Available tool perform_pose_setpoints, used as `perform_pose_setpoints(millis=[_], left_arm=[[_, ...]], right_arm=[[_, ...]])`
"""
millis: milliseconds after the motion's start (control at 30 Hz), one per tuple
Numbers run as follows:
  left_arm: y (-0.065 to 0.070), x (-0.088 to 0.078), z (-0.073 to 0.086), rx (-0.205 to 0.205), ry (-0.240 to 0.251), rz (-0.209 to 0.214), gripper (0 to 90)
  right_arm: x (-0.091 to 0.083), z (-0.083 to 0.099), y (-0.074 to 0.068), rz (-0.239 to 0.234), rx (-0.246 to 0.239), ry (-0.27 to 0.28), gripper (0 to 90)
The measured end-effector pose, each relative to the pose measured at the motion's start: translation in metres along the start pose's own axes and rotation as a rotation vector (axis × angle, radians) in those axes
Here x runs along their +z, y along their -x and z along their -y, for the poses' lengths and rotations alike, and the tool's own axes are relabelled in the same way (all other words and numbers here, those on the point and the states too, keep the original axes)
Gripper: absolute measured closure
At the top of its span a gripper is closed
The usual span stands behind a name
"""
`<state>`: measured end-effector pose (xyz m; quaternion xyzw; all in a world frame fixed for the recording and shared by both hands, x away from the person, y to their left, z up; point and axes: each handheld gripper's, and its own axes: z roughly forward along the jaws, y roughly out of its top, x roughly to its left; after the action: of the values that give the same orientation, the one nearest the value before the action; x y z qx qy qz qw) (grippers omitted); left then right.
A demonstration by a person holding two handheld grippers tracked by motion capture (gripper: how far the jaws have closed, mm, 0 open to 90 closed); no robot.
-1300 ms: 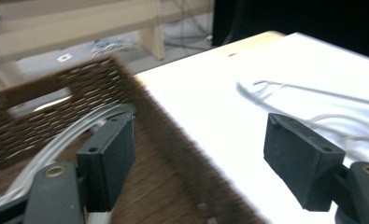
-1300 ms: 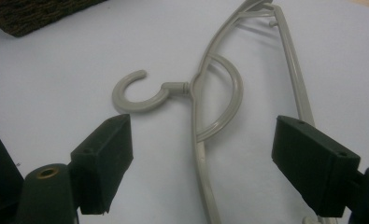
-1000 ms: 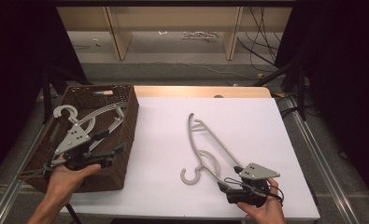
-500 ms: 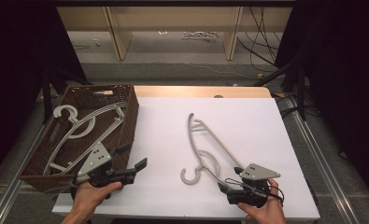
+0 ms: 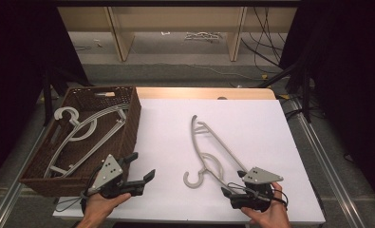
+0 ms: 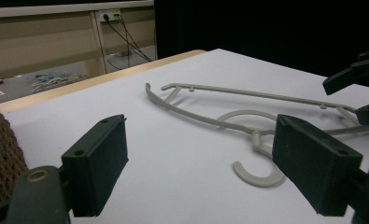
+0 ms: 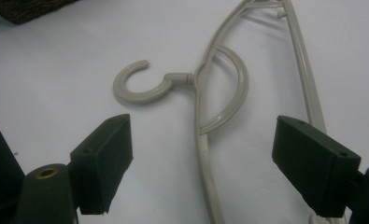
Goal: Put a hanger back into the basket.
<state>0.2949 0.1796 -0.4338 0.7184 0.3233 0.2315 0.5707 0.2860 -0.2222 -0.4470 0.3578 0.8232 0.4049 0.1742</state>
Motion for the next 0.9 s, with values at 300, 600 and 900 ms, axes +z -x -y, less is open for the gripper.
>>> perform_pose_setpoints(millis=[300,600,900], left_arm=[[-0.003,-0.003,0.001,-0.02,0.009,-0.001,16.0],[-0.002,-0.002,0.003,-0.005,-0.008,0.002,16.1],[0.0,0.001,0.005,0.01,-0.033,0.009,16.1]], right_arm=[[0.009,-0.003,0.0,-0.01,-0.033,-0.039,20.9],[0.029,-0.008,0.013,-0.011,-0.062,-0.19,30.2],[0.05,-0.014,0.021,-0.049,-0.046,-0.289,42.3]])
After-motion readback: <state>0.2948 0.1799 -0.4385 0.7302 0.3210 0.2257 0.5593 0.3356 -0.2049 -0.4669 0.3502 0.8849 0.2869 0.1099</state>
